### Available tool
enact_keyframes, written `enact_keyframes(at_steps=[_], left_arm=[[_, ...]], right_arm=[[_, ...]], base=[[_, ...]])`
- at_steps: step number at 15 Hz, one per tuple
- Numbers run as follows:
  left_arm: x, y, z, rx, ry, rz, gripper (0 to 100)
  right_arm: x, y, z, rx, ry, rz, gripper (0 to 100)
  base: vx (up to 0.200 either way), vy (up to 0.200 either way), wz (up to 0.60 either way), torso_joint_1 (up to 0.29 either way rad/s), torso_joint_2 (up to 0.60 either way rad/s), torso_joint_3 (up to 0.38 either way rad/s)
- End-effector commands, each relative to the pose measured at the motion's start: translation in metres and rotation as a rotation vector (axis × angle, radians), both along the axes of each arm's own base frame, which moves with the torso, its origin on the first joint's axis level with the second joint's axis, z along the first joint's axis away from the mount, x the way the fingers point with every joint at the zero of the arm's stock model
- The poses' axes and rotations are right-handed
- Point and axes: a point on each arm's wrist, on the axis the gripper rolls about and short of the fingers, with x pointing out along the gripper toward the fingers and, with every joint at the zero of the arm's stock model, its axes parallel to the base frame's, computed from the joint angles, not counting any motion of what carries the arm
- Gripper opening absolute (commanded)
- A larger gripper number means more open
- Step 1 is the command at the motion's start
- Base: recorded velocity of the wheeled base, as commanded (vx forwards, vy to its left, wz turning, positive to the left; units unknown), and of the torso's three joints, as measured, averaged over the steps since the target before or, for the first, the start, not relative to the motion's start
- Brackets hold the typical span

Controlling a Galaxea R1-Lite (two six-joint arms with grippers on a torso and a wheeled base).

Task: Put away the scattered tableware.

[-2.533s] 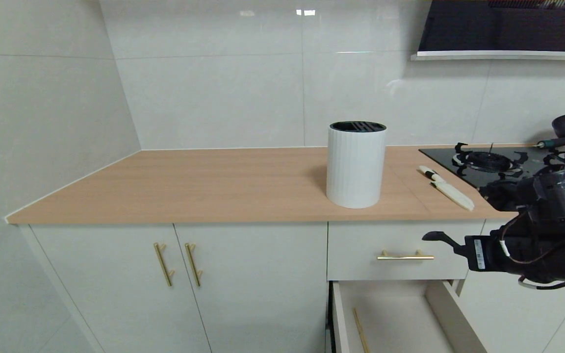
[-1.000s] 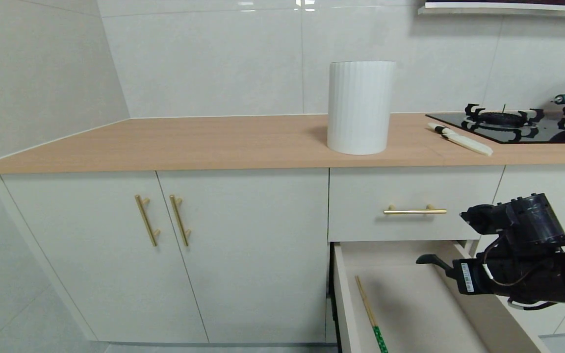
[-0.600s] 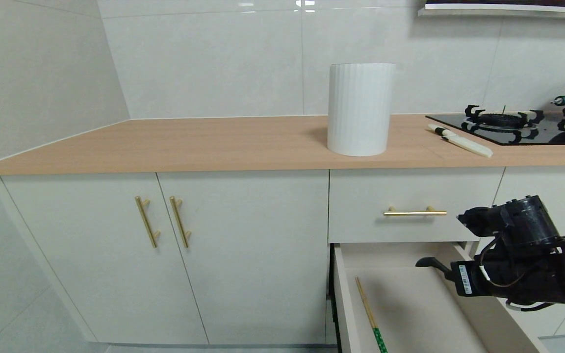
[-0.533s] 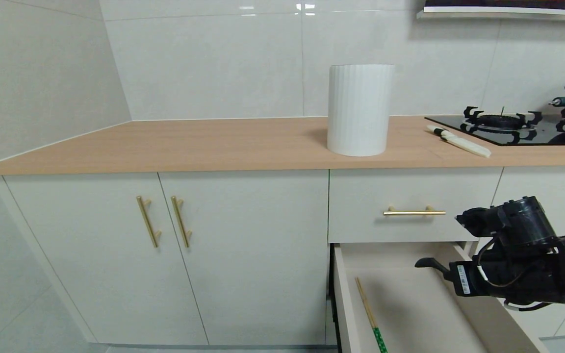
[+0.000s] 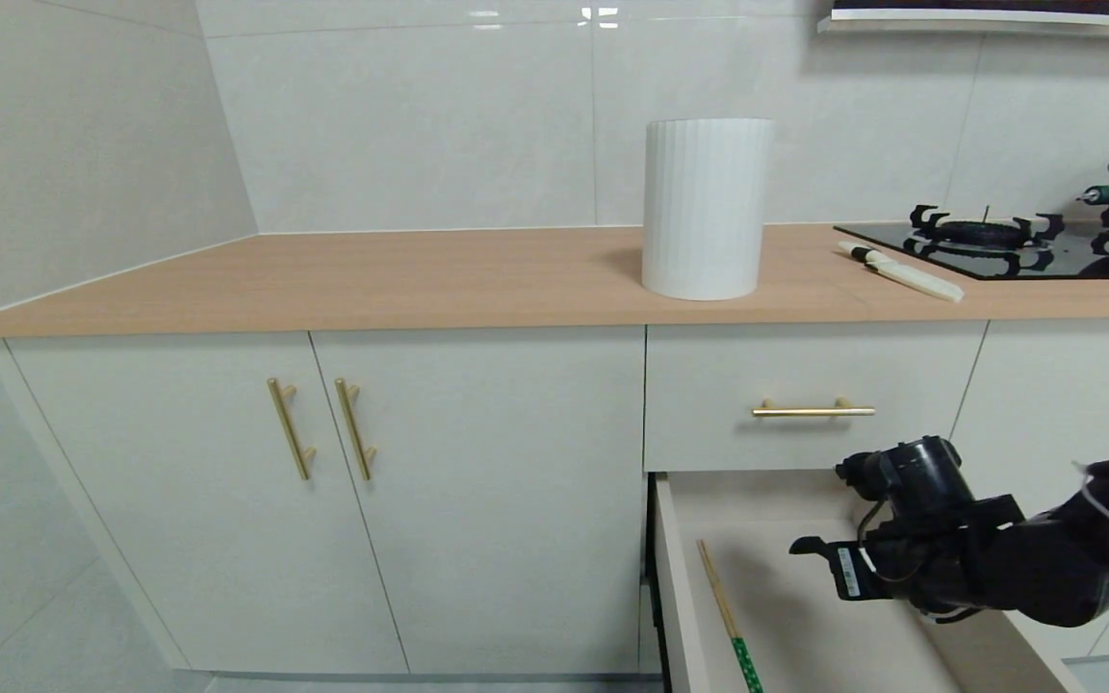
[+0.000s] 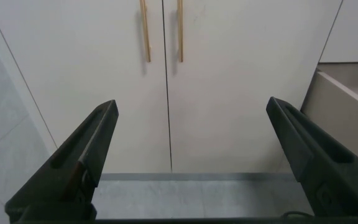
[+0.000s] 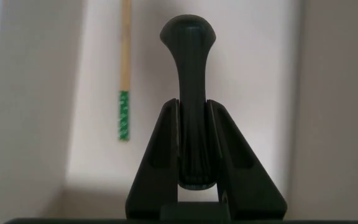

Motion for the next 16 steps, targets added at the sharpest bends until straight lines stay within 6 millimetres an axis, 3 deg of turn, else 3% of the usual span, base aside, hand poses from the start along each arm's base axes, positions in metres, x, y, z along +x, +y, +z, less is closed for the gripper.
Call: enact_keyframes(at_steps=[1, 6, 16], left_arm=[[0.0, 0.0, 0.0, -0.001, -0.002, 0.0, 100], [0.0, 0.0, 0.0, -0.001, 0.0, 0.0, 100], [0.0, 0.0, 0.0, -0.001, 0.0, 0.0, 100]], right_arm=[[0.009, 0.003, -0.048, -0.036, 0.095, -0.003, 0], [0.023, 0.006, -0.094, -0.034, 0.05, 0.0, 0], [0.025, 0.005, -0.104, -0.089, 0.077, -0.003, 0]], base=[[0.0, 0.0, 0.0, 0.0, 0.0, 0.0], [0.0, 0.0, 0.0, 0.0, 0.0, 0.0], [0.0, 0.0, 0.0, 0.0, 0.0, 0.0]])
